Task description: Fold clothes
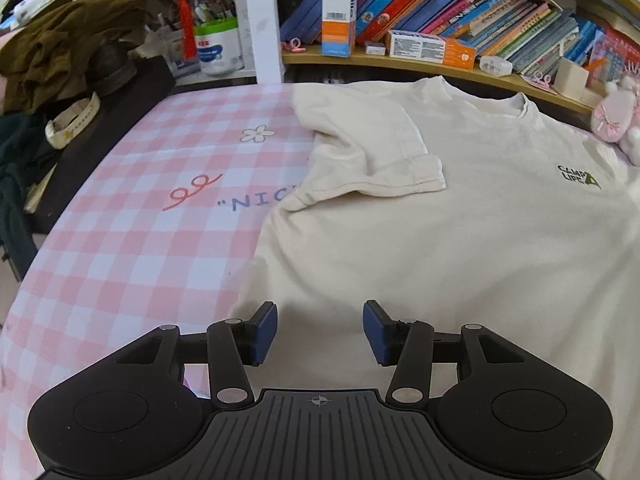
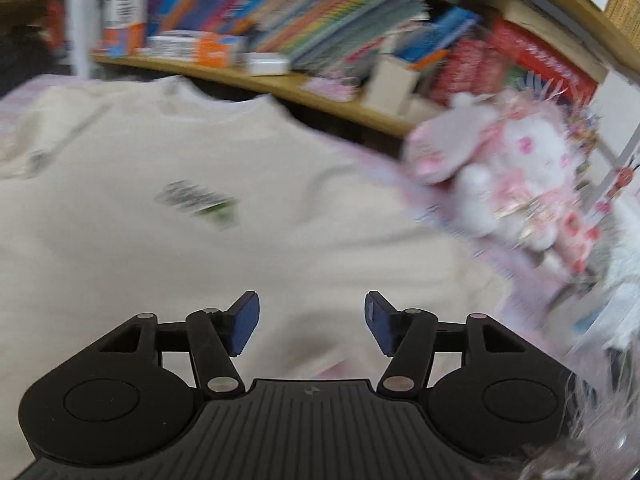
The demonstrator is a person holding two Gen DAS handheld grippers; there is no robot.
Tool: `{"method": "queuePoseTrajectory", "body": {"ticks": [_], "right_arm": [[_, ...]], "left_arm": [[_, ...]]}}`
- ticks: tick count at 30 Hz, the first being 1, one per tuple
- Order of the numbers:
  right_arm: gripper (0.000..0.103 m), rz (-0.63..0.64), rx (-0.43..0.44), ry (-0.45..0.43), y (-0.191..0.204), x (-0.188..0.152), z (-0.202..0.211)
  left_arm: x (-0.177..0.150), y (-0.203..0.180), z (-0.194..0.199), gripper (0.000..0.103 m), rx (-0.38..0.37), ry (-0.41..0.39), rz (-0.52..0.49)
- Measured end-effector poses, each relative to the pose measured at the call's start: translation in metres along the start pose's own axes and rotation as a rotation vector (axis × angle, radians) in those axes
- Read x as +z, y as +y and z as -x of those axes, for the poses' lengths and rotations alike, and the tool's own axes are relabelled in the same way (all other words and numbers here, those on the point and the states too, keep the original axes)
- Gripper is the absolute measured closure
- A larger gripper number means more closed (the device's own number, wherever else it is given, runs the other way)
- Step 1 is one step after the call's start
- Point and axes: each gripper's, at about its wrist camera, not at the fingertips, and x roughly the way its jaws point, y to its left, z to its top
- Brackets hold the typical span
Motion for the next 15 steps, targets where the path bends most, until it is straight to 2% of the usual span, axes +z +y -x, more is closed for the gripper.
{"method": "queuePoseTrajectory", "body": {"ticks": [2,4,8,15], "right_arm": [[0.037,-0.021,0.015,0.001,0.020,-0.016,0.011],[0.035,-0.057,0.004,0.006,0.037,-0.034,0.022],[0.035,-0.145,-0.018,0.032,0.061,-0.068,0.042],[0.035,-0.182,-0.025,0.040,0.095,-0.100,0.056]], "left_arm": [[0.003,0.002,-0.002,0.055,-0.009,-0.010,-0.015],[0.007,0.005,-0.003,0.055,-0.019,-0.026,-0.022],[0.014,0.009,-0.003,0.055,-0.042,-0.065,-0.036],[0.019,-0.010,-0.007,0.051,-0.080,-0.141,-0.124]]}}
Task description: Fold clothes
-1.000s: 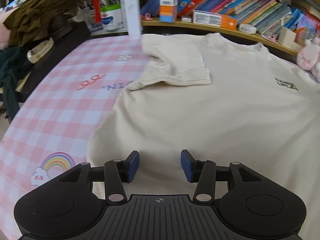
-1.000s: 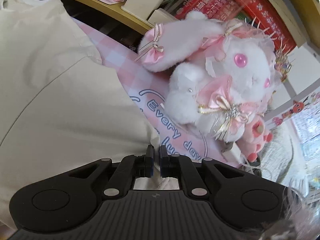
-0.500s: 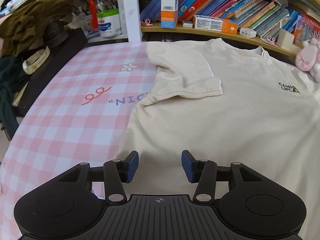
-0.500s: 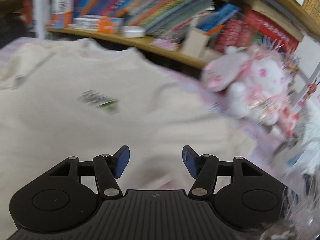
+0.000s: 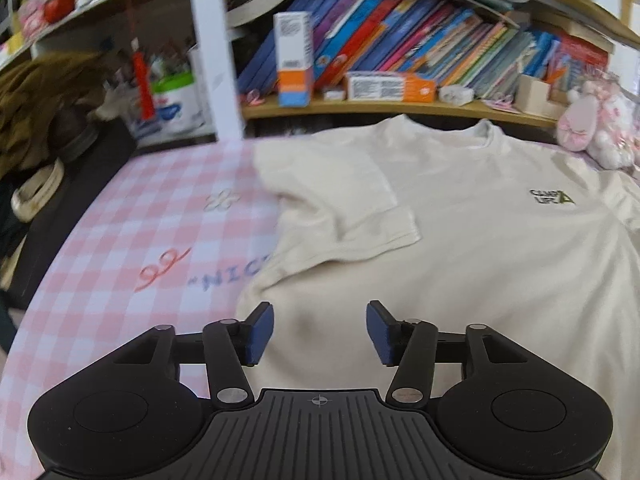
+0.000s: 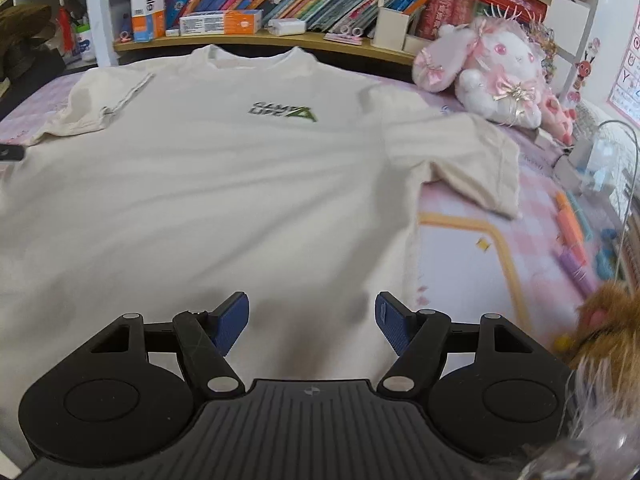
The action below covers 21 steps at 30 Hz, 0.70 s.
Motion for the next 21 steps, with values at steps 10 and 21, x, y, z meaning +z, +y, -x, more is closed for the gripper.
{"method": "queuePoseTrajectory", "body": {"ticks": [10,21], "right_arm": [[0.030,-0.065,0.010,0.015,0.014,-0.005,-0.007],[0.024,-0.119,-0.016,0.044,0.014,-0.003,-0.009]], "left_arm": [[0.013,-0.031,-0.020,0.051,-0.036,-0.053,-0.176],[0.036,-0.051,-0.053,0.052,-0.068,-0.072,-0.273]]}}
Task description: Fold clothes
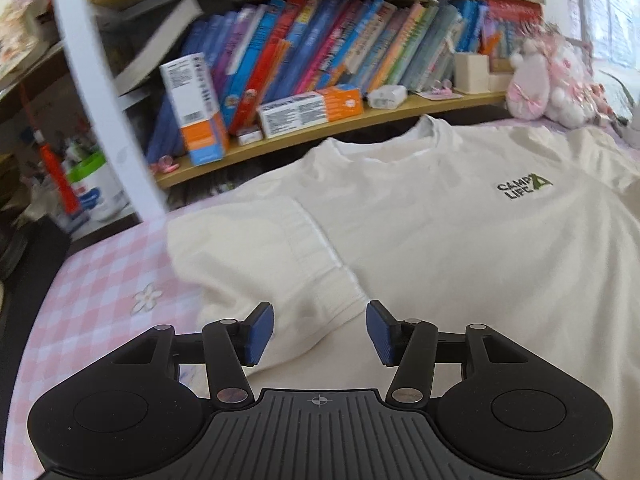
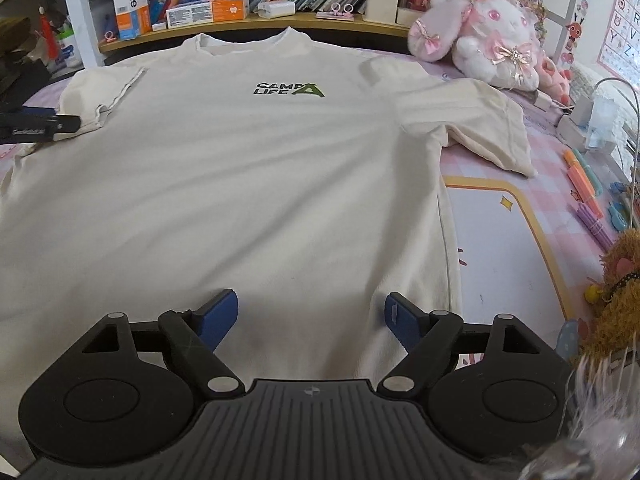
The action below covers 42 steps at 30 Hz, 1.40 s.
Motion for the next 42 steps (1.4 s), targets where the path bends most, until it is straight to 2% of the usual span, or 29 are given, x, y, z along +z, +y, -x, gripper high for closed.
{"method": "queuePoseTrajectory", "body": {"ticks": [3,6,8,9,10,12,14,16,17,19,21,23,24,25,27,30,34,37,41,42], "right_arm": [[0.024,-0.006,-0.004,0.004,0.000,0.000,0.000],[0.024,-0.010,-0.006,0.012,0.000,0.002,-0.001],[0.024,-0.012,-0.007,0.014,0.000,0.002,-0.001],[0.024,-0.015,-0.006,0.016,0.000,0.002,-0.001],[0.023,-0.017,-0.006,0.018,0.000,0.002,-0.001],[0.023,-0.019,-0.004,0.021,0.000,0.003,-0.002],[0.022,-0.016,-0.001,0.025,-0.001,0.004,-0.003],[0.021,-0.012,0.002,0.027,-0.001,0.004,-0.003],[0.021,-0.011,0.003,0.027,-0.001,0.005,-0.004],[0.021,-0.009,0.007,0.026,-0.002,0.004,-0.004],[0.020,-0.007,0.012,0.024,-0.002,0.004,-0.004],[0.020,0.002,0.019,0.022,-0.001,0.005,-0.005],[0.019,0.006,0.022,0.022,-0.002,0.005,-0.005],[0.019,0.010,0.025,0.023,-0.001,0.006,-0.005],[0.019,0.018,0.028,0.023,0.001,0.007,-0.006],[0.019,0.024,0.032,0.025,0.002,0.008,-0.007],[0.019,0.024,0.034,0.024,0.002,0.007,-0.006],[0.019,0.025,0.034,0.024,0.001,0.007,-0.007],[0.019,0.022,0.028,0.026,0.002,0.007,-0.007],[0.019,0.021,0.027,0.027,0.003,0.007,-0.007]], "left_arm": [[0.003,-0.013,-0.014,0.052,0.007,0.038,-0.087],[0.002,-0.010,-0.023,0.057,0.078,0.055,-0.069],[0.002,0.001,-0.025,0.075,0.084,0.074,-0.006],[0.002,0.007,-0.026,0.089,0.081,0.085,0.028],[0.000,0.015,-0.027,0.093,0.073,0.093,0.066],[0.000,0.039,-0.023,0.096,0.022,0.081,0.169],[0.000,0.081,-0.002,0.097,-0.012,-0.010,0.364],[-0.007,0.135,0.023,0.097,0.015,-0.129,0.615],[-0.017,0.165,0.034,0.097,0.056,-0.171,0.742],[-0.045,0.211,0.041,0.096,0.102,-0.157,0.921],[-0.077,0.239,0.032,0.090,0.127,-0.038,0.998],[-0.099,0.249,0.023,0.090,0.189,0.115,1.036],[-0.104,0.249,0.025,0.087,0.205,0.131,1.031],[-0.109,0.248,0.029,0.072,0.217,0.135,1.023],[-0.106,0.241,0.039,0.052,0.254,0.093,0.956],[-0.092,0.228,0.048,0.050,0.290,0.042,0.814],[-0.059,0.204,0.042,0.050,0.265,0.003,0.621],[-0.038,0.185,0.025,0.051,0.223,0.006,0.495],[-0.018,0.172,-0.006,0.052,0.185,0.039,0.443],[-0.014,0.170,-0.013,0.056,0.180,0.049,0.435]]}}
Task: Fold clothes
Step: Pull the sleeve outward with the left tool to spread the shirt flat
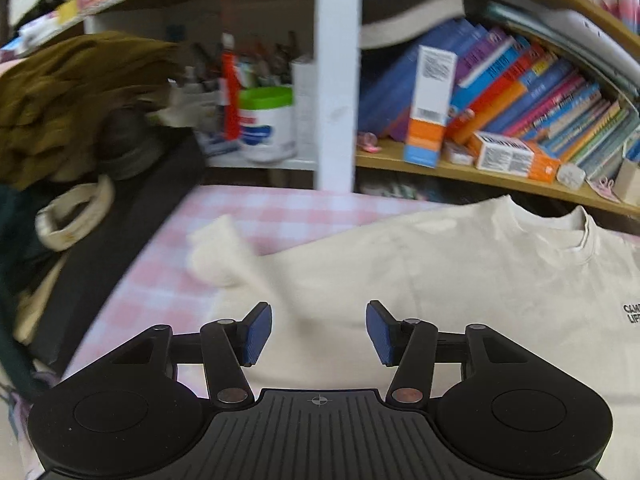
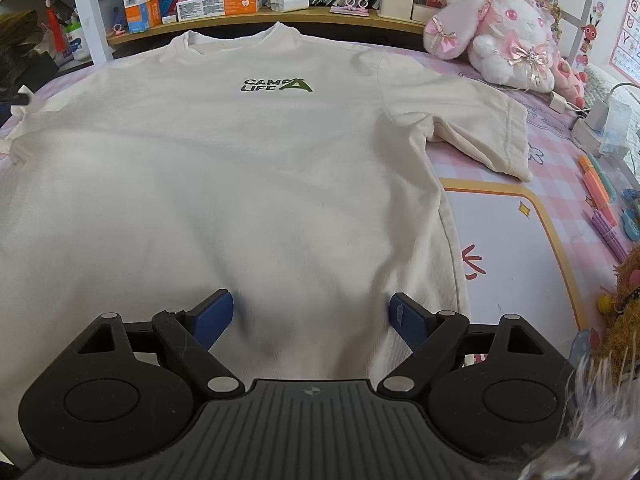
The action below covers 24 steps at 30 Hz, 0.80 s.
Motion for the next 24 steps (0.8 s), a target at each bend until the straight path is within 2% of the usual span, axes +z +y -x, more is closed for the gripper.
{"method": "queuePoseTrajectory", "body": {"ticks": [1,5,10,12,17,19,20,21,23,24], "right_arm": [[0.019,0.001,-0.001,0.002,0.001,0.000,0.000],[0.019,0.011,-0.007,0.002,0.003,-0.001,0.002],[0.019,-0.001,-0.011,0.003,0.004,-0.004,0.003],[0.019,-0.010,-0.012,0.004,0.004,-0.004,0.003],[0.015,-0.023,-0.013,0.012,0.004,-0.003,0.002],[0.015,-0.023,-0.013,0.016,0.004,-0.002,0.001],[0.015,-0.021,-0.012,0.018,0.004,-0.001,0.001],[0.015,-0.020,-0.012,0.019,0.004,-0.001,0.001],[0.015,-0.018,-0.010,0.021,0.003,-0.001,0.001],[0.015,-0.018,-0.009,0.022,0.003,0.000,0.001]], "left_arm": [[0.003,-0.005,-0.007,0.059,-0.002,0.010,-0.008],[0.016,0.007,-0.029,0.060,0.014,0.038,0.041],[0.015,0.068,-0.001,0.059,0.016,-0.064,0.313],[0.007,0.081,0.011,0.061,0.049,-0.075,0.320],[-0.020,0.076,0.004,0.061,0.074,0.055,0.174],[-0.024,0.071,-0.003,0.061,0.092,0.073,0.157],[-0.026,0.069,-0.006,0.064,0.104,0.076,0.159],[-0.027,0.068,-0.009,0.085,0.115,0.079,0.162],[-0.029,0.071,-0.003,0.098,0.124,0.064,0.220],[-0.032,0.071,0.008,0.098,0.135,0.033,0.245]]}}
